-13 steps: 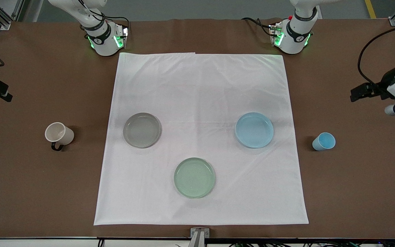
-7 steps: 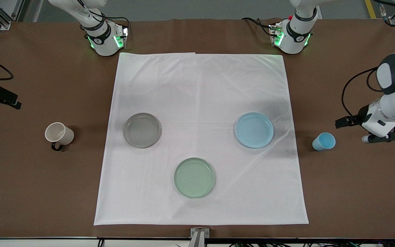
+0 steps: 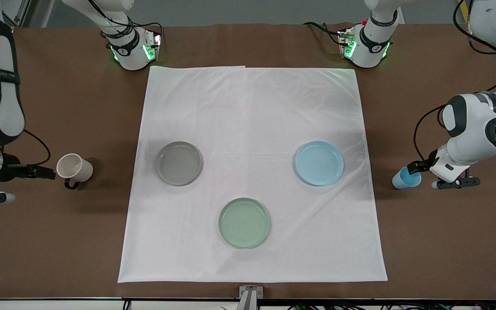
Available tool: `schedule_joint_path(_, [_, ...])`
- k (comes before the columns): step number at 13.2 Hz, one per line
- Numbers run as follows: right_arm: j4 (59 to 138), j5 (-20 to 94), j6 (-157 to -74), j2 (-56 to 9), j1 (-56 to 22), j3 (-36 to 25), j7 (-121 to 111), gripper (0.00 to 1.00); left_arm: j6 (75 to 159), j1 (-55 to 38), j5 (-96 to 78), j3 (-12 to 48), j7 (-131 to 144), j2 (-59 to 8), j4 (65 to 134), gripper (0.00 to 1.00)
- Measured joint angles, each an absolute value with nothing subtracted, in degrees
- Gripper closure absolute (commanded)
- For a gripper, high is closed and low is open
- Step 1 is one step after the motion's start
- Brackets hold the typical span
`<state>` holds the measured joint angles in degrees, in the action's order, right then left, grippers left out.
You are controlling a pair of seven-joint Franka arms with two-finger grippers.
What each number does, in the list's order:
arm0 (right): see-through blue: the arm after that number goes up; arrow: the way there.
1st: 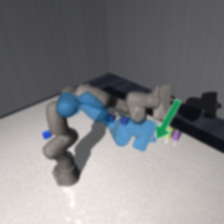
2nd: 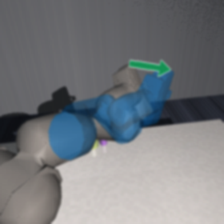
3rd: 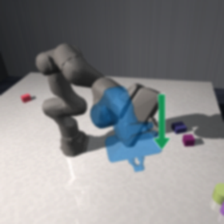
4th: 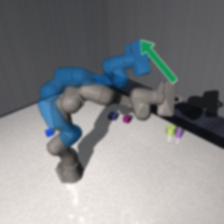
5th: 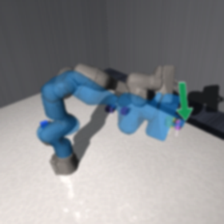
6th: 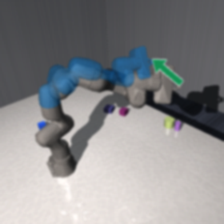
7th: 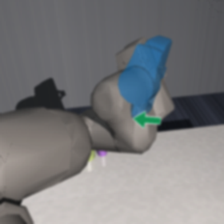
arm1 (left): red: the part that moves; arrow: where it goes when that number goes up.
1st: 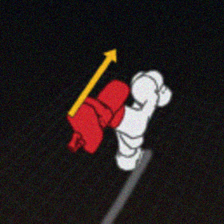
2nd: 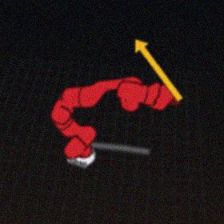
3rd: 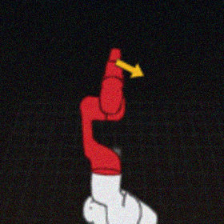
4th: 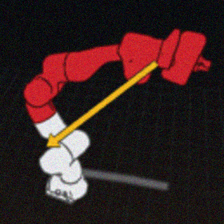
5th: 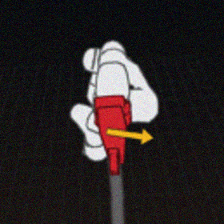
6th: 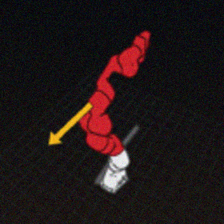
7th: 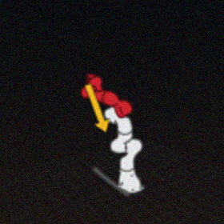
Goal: Place blue cup in blue plate and white mug in gray plate
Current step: 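Grasp the white mug with the right gripper while the left gripper grasps the cup, then carry the blue cup onto the blue plate while the right gripper lifts the mug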
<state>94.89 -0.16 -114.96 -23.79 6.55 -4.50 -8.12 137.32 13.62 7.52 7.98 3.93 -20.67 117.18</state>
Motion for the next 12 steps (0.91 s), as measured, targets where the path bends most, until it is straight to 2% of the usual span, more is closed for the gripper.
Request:
schedule_joint_path(1, [97.66, -0.15, -120.07, -25.05, 6.8, -4.5, -9.36, 0.0, 138.82, 13.98, 7.53, 7.98, 3.93, -21.73, 117.2, 0.5])
schedule_joint_path(3, [101.26, -0.15, -126.67, -27.21, 7.47, -4.51, -11.17, 0.0, 140.96, 14.35, 7.54, 7.98, 3.93, -23.48, 117.21, 0.7])
schedule_joint_path(5, [103.23, -0.15, -130.27, -28.73, 7.98, -4.51, -11.89, 0.0, 141.67, 14.34, 7.54, 7.99, 3.92, -24.32, 117.2, 0.83])
schedule_joint_path(7, [105.01, -0.15, -133.06, -29.57, 8.33, -4.51, -12.9, 0.06, 141.72, 14.34, 7.54, 8.02, 3.92, -24.41, 117.18, 0.95])
schedule_joint_path(8, [105.54, -0.14, -133.74, -29.81, 8.48, -4.51, -13.54, 0.13, 141.73, 14.34, 7.54, 8.02, 3.92, -24.41, 117.16, 0.99])
schedule_joint_path(12, [106.11, -0.14, -134.09, -30.03, 8.99, -4.52, -15.2, 0.4, 140.52, 14.29, 7.54, 9.07, 3.93, -23.36, 116.72, 1.0])
